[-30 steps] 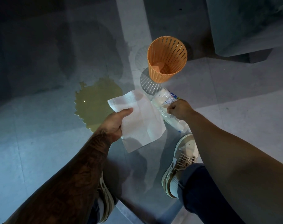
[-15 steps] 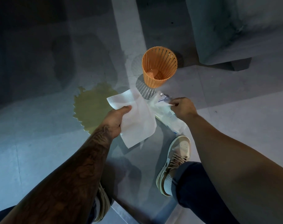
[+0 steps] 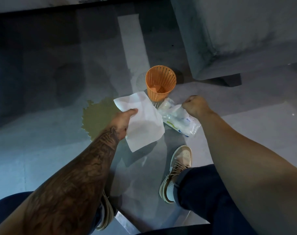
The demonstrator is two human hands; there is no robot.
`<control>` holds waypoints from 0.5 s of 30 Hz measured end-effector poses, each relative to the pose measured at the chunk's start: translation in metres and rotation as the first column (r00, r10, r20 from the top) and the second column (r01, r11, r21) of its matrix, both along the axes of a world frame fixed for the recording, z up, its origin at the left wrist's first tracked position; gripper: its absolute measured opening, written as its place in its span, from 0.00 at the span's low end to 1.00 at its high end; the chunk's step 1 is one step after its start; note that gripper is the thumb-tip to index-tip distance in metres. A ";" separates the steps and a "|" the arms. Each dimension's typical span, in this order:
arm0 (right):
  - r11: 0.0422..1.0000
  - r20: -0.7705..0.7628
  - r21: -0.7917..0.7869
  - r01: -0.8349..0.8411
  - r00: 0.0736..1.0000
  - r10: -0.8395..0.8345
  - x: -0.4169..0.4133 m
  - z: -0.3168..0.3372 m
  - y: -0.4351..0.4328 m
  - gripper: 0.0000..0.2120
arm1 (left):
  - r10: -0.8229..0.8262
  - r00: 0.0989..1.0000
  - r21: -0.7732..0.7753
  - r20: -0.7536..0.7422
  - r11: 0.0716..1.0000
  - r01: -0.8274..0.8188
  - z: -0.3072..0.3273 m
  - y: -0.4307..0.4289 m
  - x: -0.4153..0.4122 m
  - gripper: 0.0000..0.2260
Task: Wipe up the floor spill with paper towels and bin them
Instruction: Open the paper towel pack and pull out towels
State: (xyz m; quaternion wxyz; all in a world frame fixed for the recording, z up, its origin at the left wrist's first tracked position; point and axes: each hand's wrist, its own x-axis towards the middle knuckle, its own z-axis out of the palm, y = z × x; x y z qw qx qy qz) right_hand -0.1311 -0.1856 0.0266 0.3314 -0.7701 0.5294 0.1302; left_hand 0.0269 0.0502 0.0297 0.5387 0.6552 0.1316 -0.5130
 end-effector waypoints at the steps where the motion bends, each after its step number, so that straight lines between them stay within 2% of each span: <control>1: 1.000 -0.029 0.010 -0.012 1.000 0.013 -0.002 0.003 0.002 0.13 | 0.000 1.000 0.002 0.006 1.000 0.000 0.001 0.002 0.000 0.10; 4: 0.999 0.032 -0.024 0.043 0.999 -0.042 -0.006 0.008 0.008 0.10 | -0.002 1.000 0.002 0.024 1.000 0.002 0.007 0.005 -0.001 0.07; 7: 1.000 -0.013 -0.003 0.012 1.000 -0.013 -0.007 0.018 0.013 0.11 | -0.002 1.000 -0.006 0.026 1.000 0.002 0.013 0.006 0.000 0.08; 9: 0.993 0.084 -0.036 0.115 0.990 -0.112 -0.005 0.026 0.011 0.08 | -0.006 1.000 -0.001 0.025 1.000 0.006 0.014 0.004 0.001 0.11; 12: 0.990 0.133 -0.005 0.142 0.981 -0.140 -0.003 0.038 0.013 0.06 | -0.005 1.000 0.013 0.009 1.000 0.005 0.019 0.002 0.000 0.15; 15: 0.951 0.364 0.025 0.308 0.883 -0.296 0.008 0.061 0.013 0.05 | -0.008 1.000 -0.019 -0.003 1.000 0.008 0.026 0.003 -0.001 0.17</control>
